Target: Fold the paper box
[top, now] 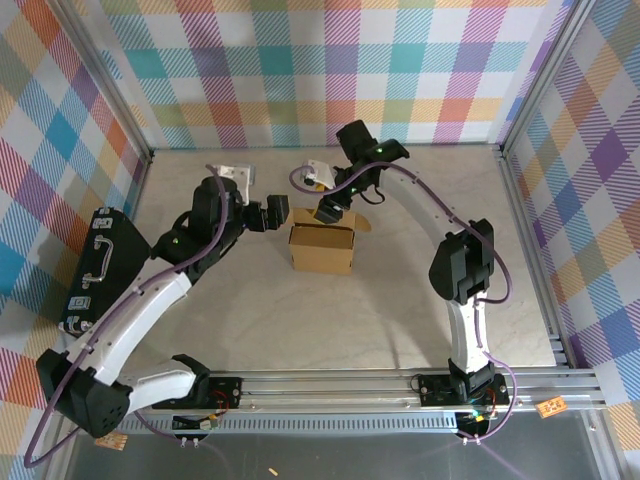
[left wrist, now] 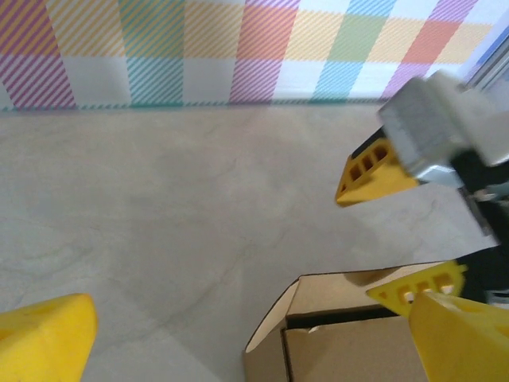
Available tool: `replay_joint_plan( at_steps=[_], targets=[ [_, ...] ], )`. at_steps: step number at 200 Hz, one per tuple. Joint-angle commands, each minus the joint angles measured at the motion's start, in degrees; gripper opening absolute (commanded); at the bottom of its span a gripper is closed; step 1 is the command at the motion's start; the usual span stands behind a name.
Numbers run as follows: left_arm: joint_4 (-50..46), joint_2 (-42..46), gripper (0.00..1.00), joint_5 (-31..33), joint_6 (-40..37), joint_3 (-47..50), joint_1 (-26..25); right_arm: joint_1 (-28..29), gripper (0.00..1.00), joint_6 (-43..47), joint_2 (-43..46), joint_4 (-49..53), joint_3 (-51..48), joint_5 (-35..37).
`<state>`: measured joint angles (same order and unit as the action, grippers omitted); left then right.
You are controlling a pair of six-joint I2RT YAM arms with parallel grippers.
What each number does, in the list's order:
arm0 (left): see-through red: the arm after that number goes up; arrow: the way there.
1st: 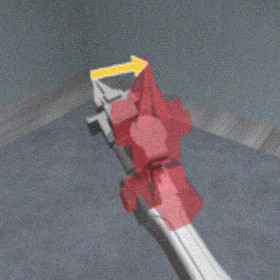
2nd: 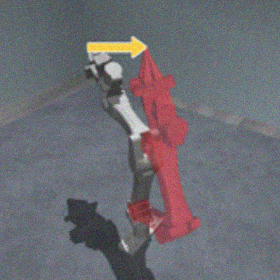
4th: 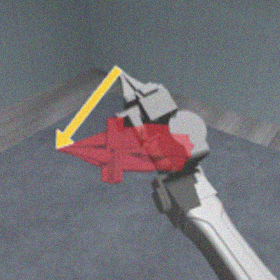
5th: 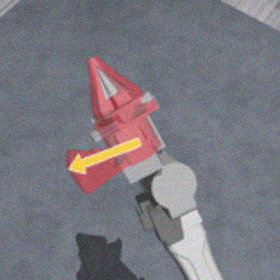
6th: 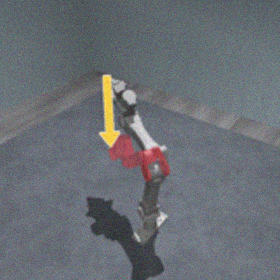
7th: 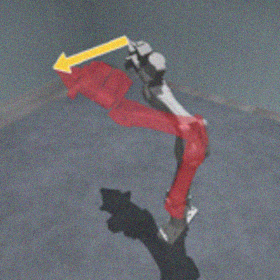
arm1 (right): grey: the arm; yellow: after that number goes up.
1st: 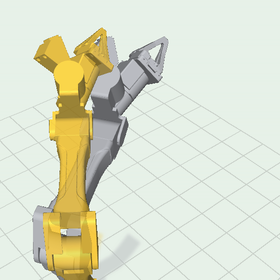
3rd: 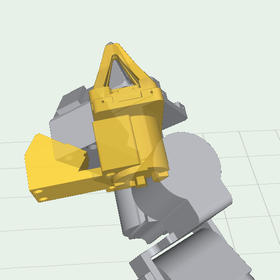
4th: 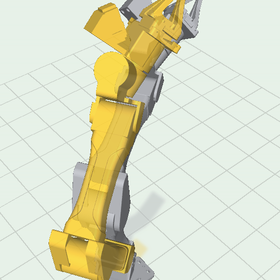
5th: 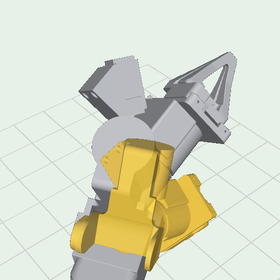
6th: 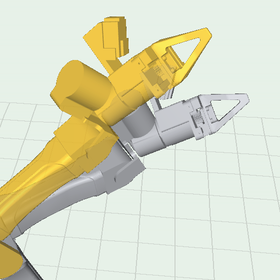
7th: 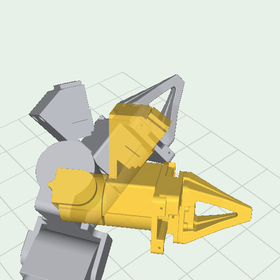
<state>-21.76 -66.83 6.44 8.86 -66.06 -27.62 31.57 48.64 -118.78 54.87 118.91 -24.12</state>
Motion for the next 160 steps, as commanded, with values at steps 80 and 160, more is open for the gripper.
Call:
replay_joint_plan(
  at_steps=[80, 160],
  targets=[
    [-10.58, -2.70, 1.00, -3.52, -2.82, -4.26, 1.29, 0.38, 0.76, -5.28, 9.35, -10.20, -5.30, 3.57],
    [-18.32, -7.16, 0.96, -4.89, -8.14, -13.62, 2.53, -4.67, 1.00, -32.00, 33.66, -34.63, -32.96, 13.81]
  ],
)
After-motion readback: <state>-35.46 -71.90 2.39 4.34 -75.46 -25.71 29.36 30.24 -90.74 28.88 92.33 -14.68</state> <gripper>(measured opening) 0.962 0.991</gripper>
